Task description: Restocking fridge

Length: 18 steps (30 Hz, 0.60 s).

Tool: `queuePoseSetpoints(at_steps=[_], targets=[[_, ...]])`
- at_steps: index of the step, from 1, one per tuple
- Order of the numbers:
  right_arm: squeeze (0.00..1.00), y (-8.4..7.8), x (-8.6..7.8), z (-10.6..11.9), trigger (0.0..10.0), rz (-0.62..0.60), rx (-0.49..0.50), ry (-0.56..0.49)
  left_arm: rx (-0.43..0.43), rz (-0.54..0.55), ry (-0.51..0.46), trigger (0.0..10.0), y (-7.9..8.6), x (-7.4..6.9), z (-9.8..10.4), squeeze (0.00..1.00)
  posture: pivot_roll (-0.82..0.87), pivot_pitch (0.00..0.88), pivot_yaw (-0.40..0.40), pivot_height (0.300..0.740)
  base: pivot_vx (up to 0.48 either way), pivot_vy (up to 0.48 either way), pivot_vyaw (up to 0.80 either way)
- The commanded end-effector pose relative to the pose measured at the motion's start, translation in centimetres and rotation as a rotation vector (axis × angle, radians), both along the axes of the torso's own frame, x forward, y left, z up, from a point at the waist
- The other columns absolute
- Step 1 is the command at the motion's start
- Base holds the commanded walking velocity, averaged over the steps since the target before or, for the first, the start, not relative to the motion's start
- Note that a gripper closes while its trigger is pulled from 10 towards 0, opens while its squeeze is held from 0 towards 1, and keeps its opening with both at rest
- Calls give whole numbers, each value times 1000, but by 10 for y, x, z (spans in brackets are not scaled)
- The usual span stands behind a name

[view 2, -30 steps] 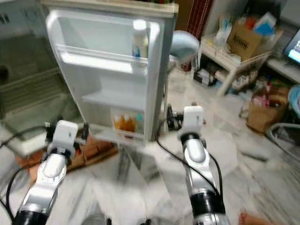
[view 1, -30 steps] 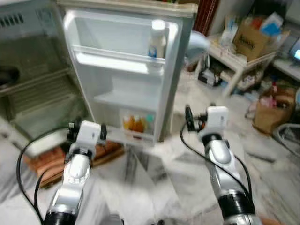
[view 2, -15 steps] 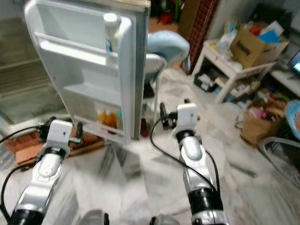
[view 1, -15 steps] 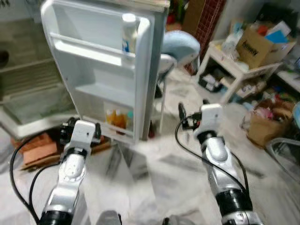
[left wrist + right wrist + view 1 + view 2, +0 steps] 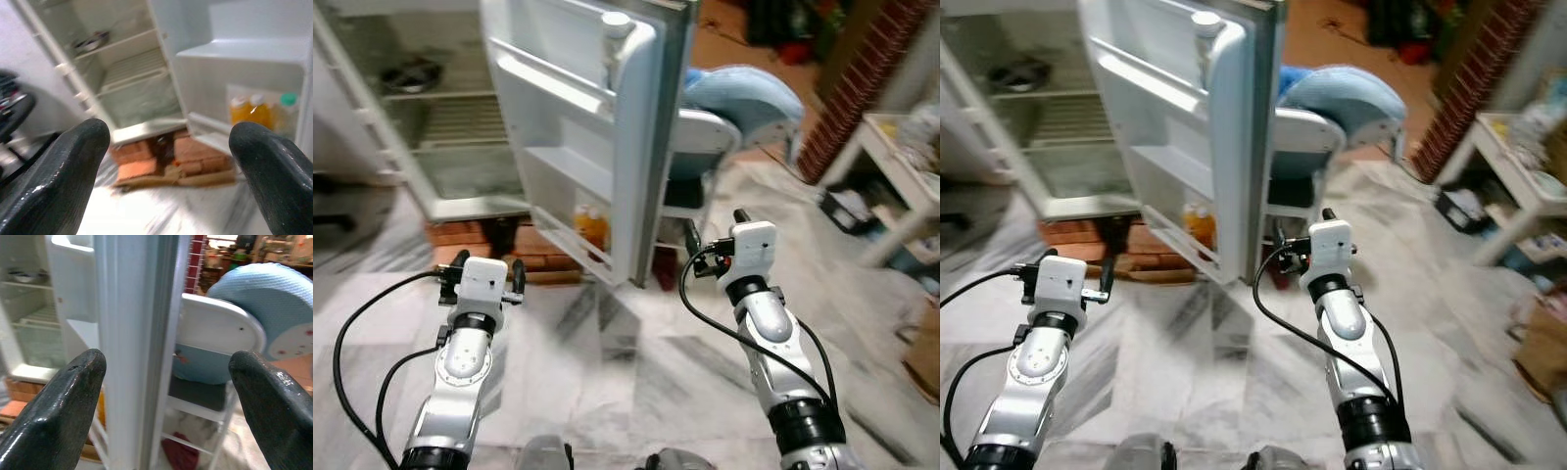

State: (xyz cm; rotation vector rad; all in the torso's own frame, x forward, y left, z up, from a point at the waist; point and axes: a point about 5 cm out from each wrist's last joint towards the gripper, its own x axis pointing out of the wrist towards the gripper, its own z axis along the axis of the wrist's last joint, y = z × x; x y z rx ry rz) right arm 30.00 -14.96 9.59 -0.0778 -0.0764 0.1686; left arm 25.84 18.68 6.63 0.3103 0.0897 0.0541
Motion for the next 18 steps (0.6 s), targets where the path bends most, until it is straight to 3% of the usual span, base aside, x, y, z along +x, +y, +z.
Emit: queuePoseSetpoints(at_steps=[1,18], targets=[[0,2,2,6,10000,-5,14,-25,-1,-3,-29,10000,2,4,8,0,85,68,-41,740,439,0,0],[0,-2,5,10,10000,-31,21,-47,-27,-2,-15,10000,-1,5,6,0,83,66,-48,740,467,0,0]])
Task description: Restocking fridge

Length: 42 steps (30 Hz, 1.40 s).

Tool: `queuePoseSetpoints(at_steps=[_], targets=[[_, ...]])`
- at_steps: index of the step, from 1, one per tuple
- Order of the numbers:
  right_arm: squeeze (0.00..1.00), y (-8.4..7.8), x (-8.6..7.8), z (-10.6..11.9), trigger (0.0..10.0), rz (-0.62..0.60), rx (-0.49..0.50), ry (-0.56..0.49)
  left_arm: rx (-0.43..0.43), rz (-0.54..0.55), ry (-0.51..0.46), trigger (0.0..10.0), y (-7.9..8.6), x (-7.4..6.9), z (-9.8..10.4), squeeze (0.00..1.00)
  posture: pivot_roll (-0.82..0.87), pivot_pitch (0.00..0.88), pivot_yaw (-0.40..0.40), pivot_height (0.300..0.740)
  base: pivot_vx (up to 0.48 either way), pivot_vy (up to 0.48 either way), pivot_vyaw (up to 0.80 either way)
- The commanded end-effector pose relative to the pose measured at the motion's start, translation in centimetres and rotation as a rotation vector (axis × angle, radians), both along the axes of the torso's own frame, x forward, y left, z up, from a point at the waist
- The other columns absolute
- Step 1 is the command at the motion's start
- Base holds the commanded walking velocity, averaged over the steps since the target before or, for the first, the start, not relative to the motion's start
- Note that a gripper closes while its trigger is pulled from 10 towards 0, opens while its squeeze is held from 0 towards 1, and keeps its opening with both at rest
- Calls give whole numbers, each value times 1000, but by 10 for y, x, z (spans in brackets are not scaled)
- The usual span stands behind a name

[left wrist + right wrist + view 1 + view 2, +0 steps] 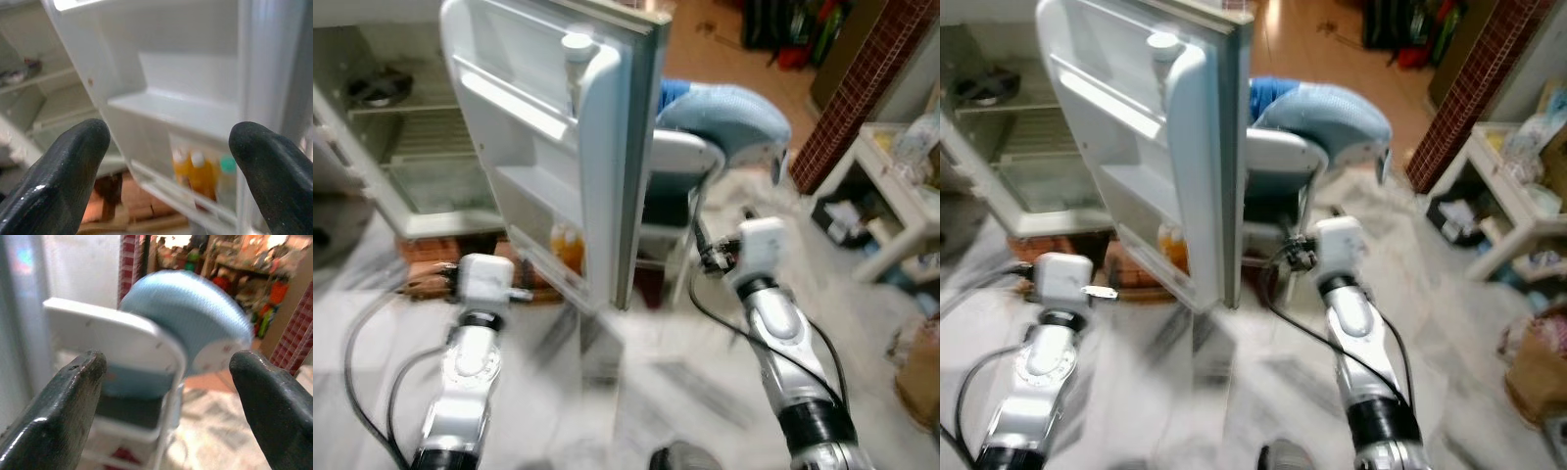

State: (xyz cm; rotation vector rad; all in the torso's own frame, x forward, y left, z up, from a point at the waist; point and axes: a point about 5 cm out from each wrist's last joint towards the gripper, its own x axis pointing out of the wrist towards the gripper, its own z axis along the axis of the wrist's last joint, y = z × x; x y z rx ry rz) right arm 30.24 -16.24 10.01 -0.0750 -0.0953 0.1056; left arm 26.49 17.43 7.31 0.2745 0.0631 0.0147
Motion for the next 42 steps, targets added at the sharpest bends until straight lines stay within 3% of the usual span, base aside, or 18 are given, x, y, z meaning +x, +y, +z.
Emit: queuePoseSetpoints(at_steps=[1,7,11,20,24,30,33,36,38,39,40,41,42], targets=[[0,11,3,6,10000,32,11,-27,7,41,8,10000,11,-2,-1,0,83,66,-48,740,368,0,0],[0,12,3,9,10000,78,-2,-41,24,85,38,10000,14,-8,-8,0,86,69,-48,740,0,0,0],[0,10,8,12,10000,79,-11,-46,24,135,96,10000,24,-25,-18,0,96,74,-50,740,0,0,788],[0,8,21,19,10000,95,-12,-52,41,133,202,10000,23,-43,-36,0,116,79,-63,740,0,0,788],[0,7,27,24,10000,103,-11,-55,32,126,194,10000,19,-46,-31,0,123,90,-69,740,0,0,700],[0,-2,42,32,10000,-6,-3,-51,20,132,198,10000,21,-46,-31,0,129,88,-70,740,0,0,0],[0,1,45,34,10000,-6,11,-52,3,122,200,10000,20,-44,-30,0,133,84,-68,740,0,0,0],[0,11,49,34,10000,20,82,-42,-102,11,162,10000,6,-42,-23,0,136,81,-65,740,0,0,0],[0,17,51,36,10000,49,110,-46,-108,-4,150,10000,5,-42,-21,0,137,80,-64,740,0,0,0],[0,30,53,42,10000,131,163,-49,-119,-20,133,10000,3,-41,-20,318,137,77,-62,740,0,0,0],[0,36,53,44,10000,174,185,-49,-122,-23,129,10000,2,-40,-19,318,137,77,-62,740,0,0,0],[0,44,53,46,10000,235,221,-45,-128,-28,125,10000,2,-39,-19,439,137,75,-63,740,0,0,0],[0,63,49,53,10000,396,294,-45,-154,-57,110,10000,-1,-38,-17,1000,137,73,-63,740,0,0,0]])
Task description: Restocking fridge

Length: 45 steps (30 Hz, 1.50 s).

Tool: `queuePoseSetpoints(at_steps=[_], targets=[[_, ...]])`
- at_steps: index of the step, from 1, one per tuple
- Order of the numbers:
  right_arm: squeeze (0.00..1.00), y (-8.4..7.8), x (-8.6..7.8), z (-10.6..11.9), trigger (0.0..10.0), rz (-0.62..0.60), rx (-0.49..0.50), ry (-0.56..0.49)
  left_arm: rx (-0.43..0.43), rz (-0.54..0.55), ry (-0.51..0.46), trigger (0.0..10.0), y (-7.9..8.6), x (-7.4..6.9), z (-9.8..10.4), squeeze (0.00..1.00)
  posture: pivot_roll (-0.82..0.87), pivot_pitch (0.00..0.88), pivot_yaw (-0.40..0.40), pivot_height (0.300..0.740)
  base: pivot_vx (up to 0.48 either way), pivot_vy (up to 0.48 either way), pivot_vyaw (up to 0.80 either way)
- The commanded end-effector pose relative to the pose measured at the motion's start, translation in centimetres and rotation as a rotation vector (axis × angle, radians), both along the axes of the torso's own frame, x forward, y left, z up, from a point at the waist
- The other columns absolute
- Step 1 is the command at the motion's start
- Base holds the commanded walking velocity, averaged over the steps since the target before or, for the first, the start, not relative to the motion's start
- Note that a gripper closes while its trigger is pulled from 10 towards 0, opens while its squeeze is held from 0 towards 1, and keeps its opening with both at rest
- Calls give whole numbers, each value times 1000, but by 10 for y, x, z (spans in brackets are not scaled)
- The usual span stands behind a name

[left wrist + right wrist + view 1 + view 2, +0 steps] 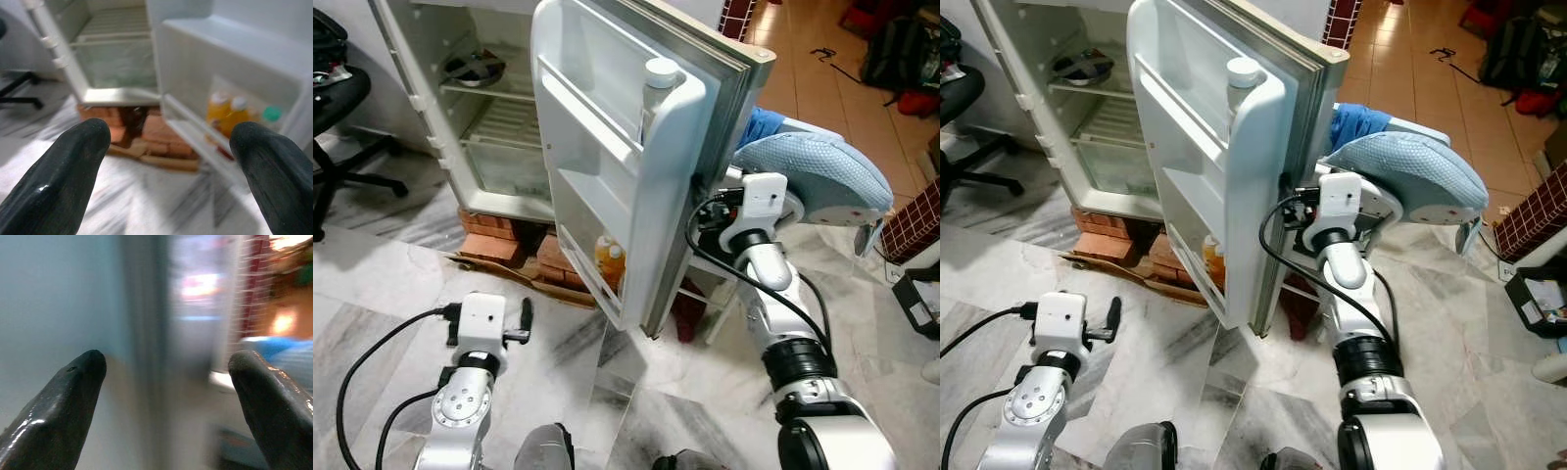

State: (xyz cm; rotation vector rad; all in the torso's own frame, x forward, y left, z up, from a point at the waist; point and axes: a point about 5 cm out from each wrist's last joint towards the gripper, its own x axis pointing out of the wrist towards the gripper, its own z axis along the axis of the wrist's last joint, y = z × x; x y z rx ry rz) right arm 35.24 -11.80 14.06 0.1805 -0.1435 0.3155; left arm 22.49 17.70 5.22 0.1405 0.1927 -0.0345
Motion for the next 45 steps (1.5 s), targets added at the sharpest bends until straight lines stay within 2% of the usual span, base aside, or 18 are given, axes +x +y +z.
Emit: queuePoseSetpoints(at_steps=[1,3,4,5,6,13,14,15,16,17,21,25,28,29,31,33,40,45], targets=[[0,19,-2,13,10000,169,49,-33,-21,-27,-26,10000,-3,2,4,1000,137,73,-63,740,0,0,0],[0,44,-16,26,10000,435,243,-25,22,-25,-24,10000,-2,4,3,1000,140,69,-65,740,0,0,0],[0,44,-16,26,10000,435,243,-25,22,-25,-24,10000,-2,4,3,1000,140,69,-65,740,0,0,0],[0,51,-24,31,10000,531,277,-32,39,-17,-23,10000,-2,4,3,1000,142,69,-67,740,0,0,0],[0,56,-32,36,10000,617,294,-41,60,-4,-25,10000,0,5,4,525,145,68,-68,740,0,0,0],[0,56,-32,36,10000,617,294,-41,60,-4,-25,10000,0,5,4,525,145,68,-68,740,0,0,0],[0,58,-49,23,10000,697,229,1,82,13,-25,10000,1,3,4,0,145,70,-66,740,0,0,0],[0,54,-54,9,10000,679,168,42,84,15,-22,10000,2,1,3,0,145,70,-66,740,0,0,0],[0,54,-54,9,10000,679,168,42,84,15,-22,10000,2,1,3,0,145,70,-66,740,0,0,0],[0,44,-57,-14,10000,603,54,84,87,8,-20,10000,1,0,3,0,142,71,-63,740,0,0,0],[0,26,-61,-34,10000,496,34,142,114,33,-26,10000,7,1,3,0,136,71,-60,740,0,0,0],[0,17,-68,-46,10000,451,-18,175,132,78,-48,10000,13,2,7,0,134,71,-60,740,0,0,0],[0,6,-70,-51,10000,328,-147,180,109,125,-46,10000,16,4,8,0,136,67,-63,740,0,0,0],[0,6,-70,-51,10000,328,-147,180,109,125,-46,10000,16,4,8,0,136,67,-63,740,0,0,0],[0,0,-68,-51,10000,230,-118,170,112,126,-44,10000,16,6,8,0,135,65,-65,740,0,0,0],[0,-13,-65,-47,10000,62,-110,134,136,118,-52,10000,14,8,10,0,132,61,-67,740,0,480,0],[0,-16,-64,-39,10000,-22,-101,107,142,137,-67,10000,19,15,13,0,121,54,-65,740,0,472,0],[0,-21,-64,-44,10000,-58,-107,131,154,147,-73,10000,26,22,14,0,120,50,-65,740,0,472,-320]])
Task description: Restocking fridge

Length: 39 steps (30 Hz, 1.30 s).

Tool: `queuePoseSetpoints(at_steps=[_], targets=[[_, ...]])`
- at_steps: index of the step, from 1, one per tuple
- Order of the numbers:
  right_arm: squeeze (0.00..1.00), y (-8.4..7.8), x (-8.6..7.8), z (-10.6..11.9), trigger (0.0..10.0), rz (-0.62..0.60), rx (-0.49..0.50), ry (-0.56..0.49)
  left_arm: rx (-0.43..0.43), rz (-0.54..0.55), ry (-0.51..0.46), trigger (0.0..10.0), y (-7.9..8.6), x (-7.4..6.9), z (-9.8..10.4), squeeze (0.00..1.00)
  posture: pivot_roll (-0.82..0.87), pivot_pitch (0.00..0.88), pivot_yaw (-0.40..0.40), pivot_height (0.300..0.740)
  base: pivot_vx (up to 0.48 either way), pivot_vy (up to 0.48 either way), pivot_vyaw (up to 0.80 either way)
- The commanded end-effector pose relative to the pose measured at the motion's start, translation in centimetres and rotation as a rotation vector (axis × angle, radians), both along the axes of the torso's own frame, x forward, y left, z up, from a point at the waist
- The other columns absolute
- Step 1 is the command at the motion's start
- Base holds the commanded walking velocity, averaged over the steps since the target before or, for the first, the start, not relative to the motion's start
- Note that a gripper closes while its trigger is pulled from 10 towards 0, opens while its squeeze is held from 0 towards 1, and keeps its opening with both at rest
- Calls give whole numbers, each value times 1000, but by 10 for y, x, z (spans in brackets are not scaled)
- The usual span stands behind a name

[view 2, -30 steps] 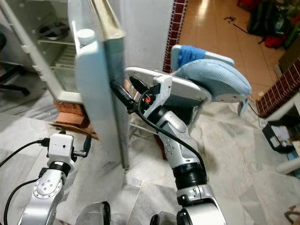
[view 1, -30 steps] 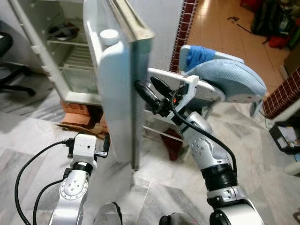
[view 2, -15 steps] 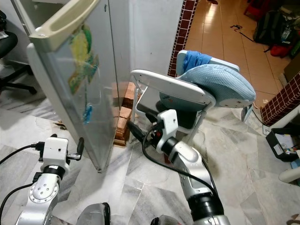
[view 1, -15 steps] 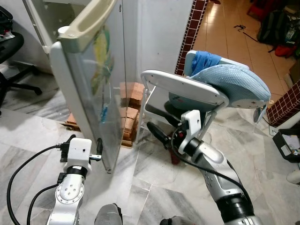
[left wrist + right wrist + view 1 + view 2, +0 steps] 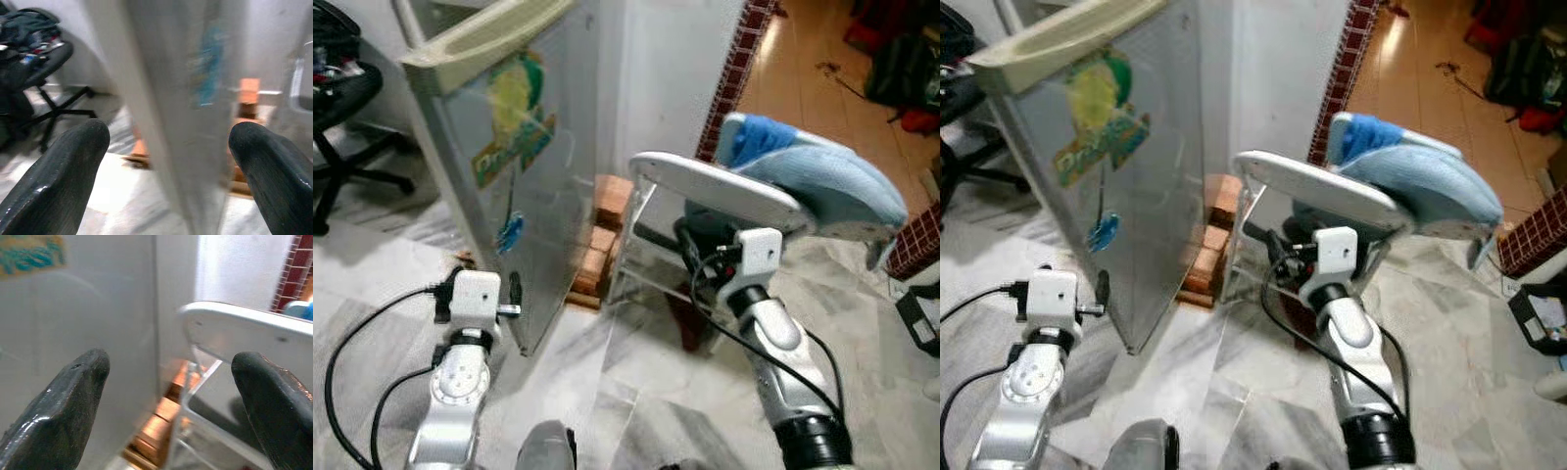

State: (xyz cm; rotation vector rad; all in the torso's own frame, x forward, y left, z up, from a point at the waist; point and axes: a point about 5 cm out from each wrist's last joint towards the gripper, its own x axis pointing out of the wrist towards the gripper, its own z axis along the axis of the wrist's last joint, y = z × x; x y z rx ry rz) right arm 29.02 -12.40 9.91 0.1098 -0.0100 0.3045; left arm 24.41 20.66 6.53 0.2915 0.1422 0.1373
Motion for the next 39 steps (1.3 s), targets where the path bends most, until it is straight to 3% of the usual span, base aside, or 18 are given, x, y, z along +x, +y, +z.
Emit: queuePoseSetpoints(at_steps=[1,6,11,20,24,26,29,37,39], targets=[[0,-16,-2,-2,10000,-59,-14,3,-10,-6,-11,10000,-2,5,2,0,119,50,-65,740,0,476,-613],[0,-16,-1,1,10000,-66,-10,-7,18,4,-21,10000,9,15,5,0,116,47,-67,740,0,479,-275],[0,-13,0,1,10000,-63,-20,-15,55,82,-54,10000,37,32,16,0,112,42,-66,740,0,480,0],[0,-15,-1,-2,10000,-71,-33,-13,88,182,-58,10000,69,33,18,0,110,40,-65,740,0,480,0],[0,-14,0,-3,10000,-70,-37,-11,81,151,-55,10000,60,30,14,0,112,39,-67,740,0,476,0],[0,-15,0,-4,10000,-76,-39,-3,60,108,-58,10000,43,27,8,0,111,39,-66,740,0,472,0],[0,-16,0,-5,10000,-80,-41,1,49,91,-63,10000,36,26,7,0,110,39,-67,740,0,472,-288],[0,-19,-2,-7,10000,-98,-49,4,19,20,-71,10000,16,22,5,0,99,43,-61,740,0,473,-800],[0,-21,-1,-8,10000,-106,-51,5,2,-14,-75,10000,4,23,5,0,104,40,-61,740,0,476,-800]])
